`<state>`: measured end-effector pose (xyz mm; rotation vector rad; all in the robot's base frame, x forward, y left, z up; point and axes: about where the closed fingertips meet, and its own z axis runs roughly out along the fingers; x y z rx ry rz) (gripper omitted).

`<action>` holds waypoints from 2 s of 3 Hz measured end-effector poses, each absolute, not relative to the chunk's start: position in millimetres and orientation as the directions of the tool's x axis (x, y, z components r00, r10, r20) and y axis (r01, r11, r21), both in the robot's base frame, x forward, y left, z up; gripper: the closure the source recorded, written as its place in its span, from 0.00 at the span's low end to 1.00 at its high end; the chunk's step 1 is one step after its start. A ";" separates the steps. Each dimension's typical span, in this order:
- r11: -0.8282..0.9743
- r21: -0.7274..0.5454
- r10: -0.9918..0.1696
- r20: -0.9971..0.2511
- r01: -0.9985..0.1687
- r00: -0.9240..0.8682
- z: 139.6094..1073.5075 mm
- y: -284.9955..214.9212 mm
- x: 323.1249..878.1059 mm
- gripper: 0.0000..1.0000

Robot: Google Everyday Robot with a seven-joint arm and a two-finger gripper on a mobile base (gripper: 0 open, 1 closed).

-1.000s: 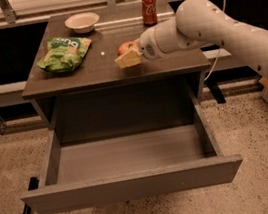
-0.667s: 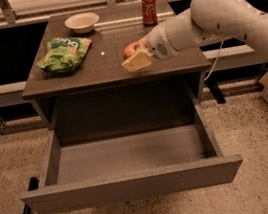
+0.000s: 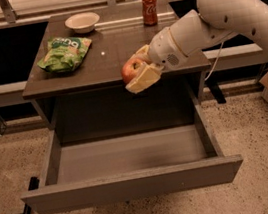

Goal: Place apple into top drawer

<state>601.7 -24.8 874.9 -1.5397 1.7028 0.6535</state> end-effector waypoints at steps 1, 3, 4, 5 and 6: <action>-0.026 -0.023 -0.623 -0.781 -0.999 0.034 847.9 -17.8 564.8 1.00; -0.058 0.092 -0.613 -0.789 -0.994 -0.038 797.7 -11.7 530.7 1.00; 0.064 0.140 -0.596 -0.789 -0.988 -0.150 756.0 -5.5 529.0 1.00; 0.057 0.133 -0.595 -0.791 -0.989 -0.141 758.3 -3.5 530.7 1.00; 0.016 0.126 -0.597 -0.794 -0.992 -0.111 734.9 3.5 529.8 1.00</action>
Offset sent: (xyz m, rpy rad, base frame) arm -0.0784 0.0134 -0.0651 0.0093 0.1865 0.3240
